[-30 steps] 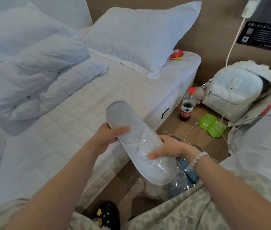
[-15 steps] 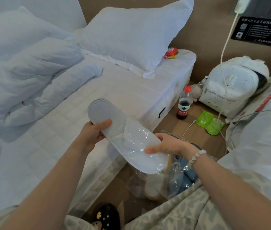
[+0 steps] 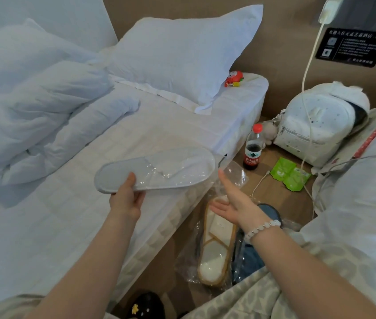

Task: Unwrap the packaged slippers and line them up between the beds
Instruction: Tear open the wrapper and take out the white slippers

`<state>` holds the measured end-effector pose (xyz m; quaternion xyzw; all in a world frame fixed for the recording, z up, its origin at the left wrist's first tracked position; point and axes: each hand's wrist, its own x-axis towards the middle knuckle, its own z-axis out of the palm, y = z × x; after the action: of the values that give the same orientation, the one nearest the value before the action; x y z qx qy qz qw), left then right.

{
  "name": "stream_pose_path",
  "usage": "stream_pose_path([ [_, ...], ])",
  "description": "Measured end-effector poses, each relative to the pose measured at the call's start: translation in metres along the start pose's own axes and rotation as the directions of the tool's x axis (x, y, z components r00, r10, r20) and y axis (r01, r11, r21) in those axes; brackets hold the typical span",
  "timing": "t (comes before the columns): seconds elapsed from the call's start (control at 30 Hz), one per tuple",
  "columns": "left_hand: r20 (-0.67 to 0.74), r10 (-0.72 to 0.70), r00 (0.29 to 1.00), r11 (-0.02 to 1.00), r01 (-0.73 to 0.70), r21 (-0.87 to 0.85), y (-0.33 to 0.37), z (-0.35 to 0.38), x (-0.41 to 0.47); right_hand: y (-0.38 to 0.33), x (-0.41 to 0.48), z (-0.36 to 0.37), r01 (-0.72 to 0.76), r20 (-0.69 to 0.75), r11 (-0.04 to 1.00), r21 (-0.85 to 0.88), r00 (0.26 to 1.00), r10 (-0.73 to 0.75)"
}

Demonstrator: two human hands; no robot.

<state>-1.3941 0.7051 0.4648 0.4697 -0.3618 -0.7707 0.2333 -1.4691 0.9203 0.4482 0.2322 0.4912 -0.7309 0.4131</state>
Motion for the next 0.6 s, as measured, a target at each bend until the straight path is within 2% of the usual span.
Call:
stream_pose_path([
  [0.1,0.065,-0.071,0.995,0.997,0.071,0.014,-0.019,0.001,-0.005,-0.001,0.006,-0.001,0.1,-0.023,0.994,0.046,0.995,-0.099],
  [0.2,0.069,-0.055,0.996,0.998,0.054,0.022,-0.026,-0.006,-0.007,-0.003,0.011,-0.007,0.163,-0.173,0.986,0.045,0.973,-0.153],
  [0.3,0.046,-0.024,0.999,0.999,0.023,0.026,-0.021,-0.016,0.0,-0.007,0.019,-0.013,0.164,-0.299,0.986,0.013,0.942,-0.152],
  [0.4,0.034,-0.005,0.999,1.0,0.005,0.017,-0.014,-0.022,0.004,-0.011,0.029,-0.021,0.181,-0.429,0.98,-0.086,0.881,-0.2],
  [0.47,0.025,-0.006,1.0,1.0,0.006,0.0,-0.013,-0.024,0.005,-0.013,0.028,-0.023,0.249,-0.489,0.969,0.0,0.845,-0.217],
  [0.53,0.026,-0.013,1.0,0.999,0.014,-0.038,-0.013,-0.023,0.004,-0.011,0.02,-0.019,0.277,-0.385,0.951,0.134,0.899,-0.207],
  [0.6,0.034,-0.022,0.999,0.997,0.024,-0.08,-0.014,-0.02,0.003,-0.007,0.009,-0.01,0.159,-0.13,0.977,0.143,0.981,-0.141],
])
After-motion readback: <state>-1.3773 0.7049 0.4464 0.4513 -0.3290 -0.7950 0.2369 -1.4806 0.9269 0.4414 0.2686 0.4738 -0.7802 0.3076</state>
